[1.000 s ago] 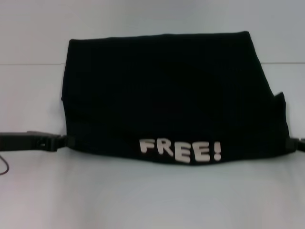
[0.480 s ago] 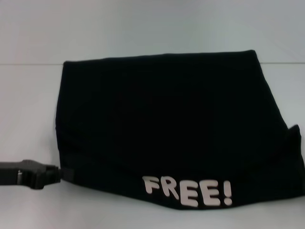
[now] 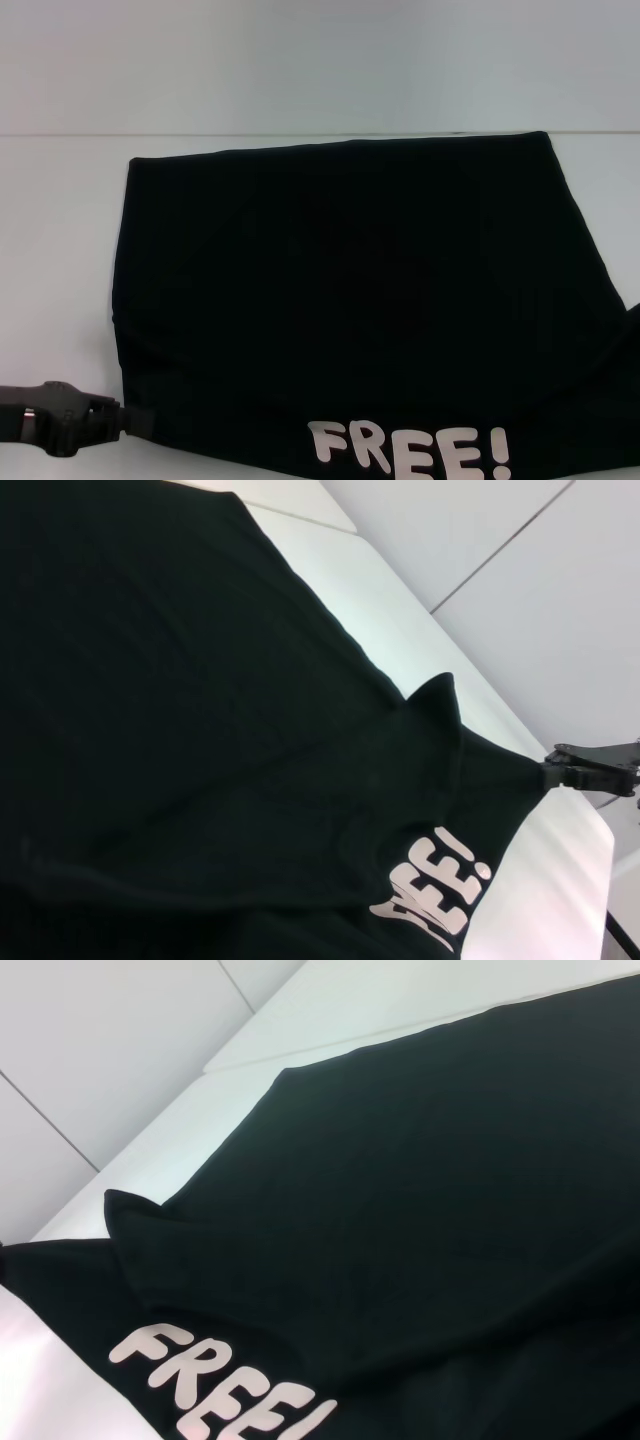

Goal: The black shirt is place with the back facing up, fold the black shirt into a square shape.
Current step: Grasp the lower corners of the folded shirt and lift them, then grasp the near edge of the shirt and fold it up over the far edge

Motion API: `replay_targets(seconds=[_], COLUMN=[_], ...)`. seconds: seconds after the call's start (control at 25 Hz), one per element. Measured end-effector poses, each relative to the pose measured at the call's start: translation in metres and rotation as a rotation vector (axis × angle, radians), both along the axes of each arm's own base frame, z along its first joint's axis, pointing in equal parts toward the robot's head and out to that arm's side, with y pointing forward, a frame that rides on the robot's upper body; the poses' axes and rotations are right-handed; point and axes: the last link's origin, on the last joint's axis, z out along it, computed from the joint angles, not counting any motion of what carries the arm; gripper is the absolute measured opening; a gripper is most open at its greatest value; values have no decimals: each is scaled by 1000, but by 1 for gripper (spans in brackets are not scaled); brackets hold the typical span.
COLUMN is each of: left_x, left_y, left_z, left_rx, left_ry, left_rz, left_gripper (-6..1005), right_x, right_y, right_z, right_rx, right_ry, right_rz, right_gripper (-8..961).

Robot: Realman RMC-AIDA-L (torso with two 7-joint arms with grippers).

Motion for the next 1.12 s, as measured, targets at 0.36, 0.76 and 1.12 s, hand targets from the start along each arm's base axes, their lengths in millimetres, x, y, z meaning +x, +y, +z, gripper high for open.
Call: replay_targets(seconds=[0.36, 0.76, 1.12], left_x=[0, 4, 18], left_y=[-6, 8, 80], left_z=[0, 2, 13], left_rx=[-21, 3, 178], left_ry=[-17, 1, 51], left_rz=[0, 0, 44], left_gripper=[-1, -2, -1], right_x=[-2, -9, -25], right_y=[-13, 3, 71], right_z=[-2, 7, 23], right_rx=[-33, 30, 175], right_ry=[25, 42, -18], right_rz=[35, 57, 124], right_gripper=[37, 37, 38])
